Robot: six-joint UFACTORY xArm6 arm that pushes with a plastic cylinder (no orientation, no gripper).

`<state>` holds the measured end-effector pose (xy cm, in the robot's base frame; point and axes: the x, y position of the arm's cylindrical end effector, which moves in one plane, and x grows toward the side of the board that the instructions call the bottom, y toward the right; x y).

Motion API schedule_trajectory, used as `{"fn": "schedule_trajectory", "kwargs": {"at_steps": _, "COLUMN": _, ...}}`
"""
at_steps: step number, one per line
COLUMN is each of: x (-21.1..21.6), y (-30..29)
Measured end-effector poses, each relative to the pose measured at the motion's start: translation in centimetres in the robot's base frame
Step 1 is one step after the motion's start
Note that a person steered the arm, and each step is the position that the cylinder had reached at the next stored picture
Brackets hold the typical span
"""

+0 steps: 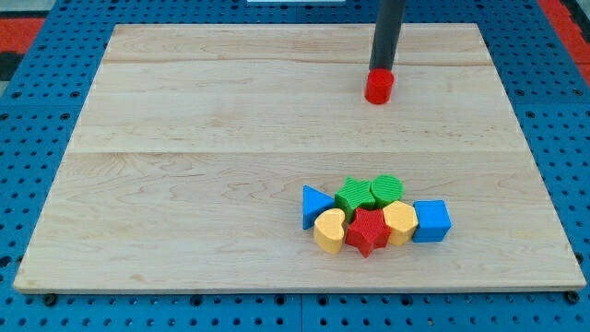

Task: Push the red circle to the top right of the green star

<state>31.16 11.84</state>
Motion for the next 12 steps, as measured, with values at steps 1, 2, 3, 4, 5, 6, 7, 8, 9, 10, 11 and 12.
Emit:
{"fn": "schedule_trajectory", "kwargs": {"at_steps": 1, "x": 3.4, "y": 0.0}}
{"fn": "schedule_trajectory", "kwargs": {"at_steps": 2, "x": 7.0, "y": 0.0}}
{"fn": "schedule_trajectory", "kwargs": {"at_steps": 3, "x": 9.8, "y": -1.0}}
{"fn": "schedule_trajectory", "kwargs": {"at_steps": 4, "x": 12.7, "y": -2.6}}
{"fn": "schedule_trajectory", "kwargs": {"at_steps": 5, "x": 14.0, "y": -3.0}}
{"fn": "schedule_trajectory", "kwargs": {"at_steps": 6, "x": 11.5, "y": -3.0}}
{"fn": "schedule_trajectory", "kwargs": {"at_steps": 7, "x": 10.2, "y": -5.1}}
{"fn": "schedule_trajectory", "kwargs": {"at_steps": 8, "x": 11.6, "y": -8.0}}
{"fn": "schedule_trajectory", "kwargs": {"at_steps": 9, "x": 12.7, "y": -9.2}}
{"fn": "schedule_trajectory", "kwargs": {"at_steps": 10, "x": 14.0, "y": -11.3}}
{"fn": "schedule_trajectory", "kwargs": {"at_steps": 11, "x": 14.9, "y": -11.7}}
{"fn": "schedule_trajectory", "kwargs": {"at_steps": 12, "x": 14.4, "y": -9.7}}
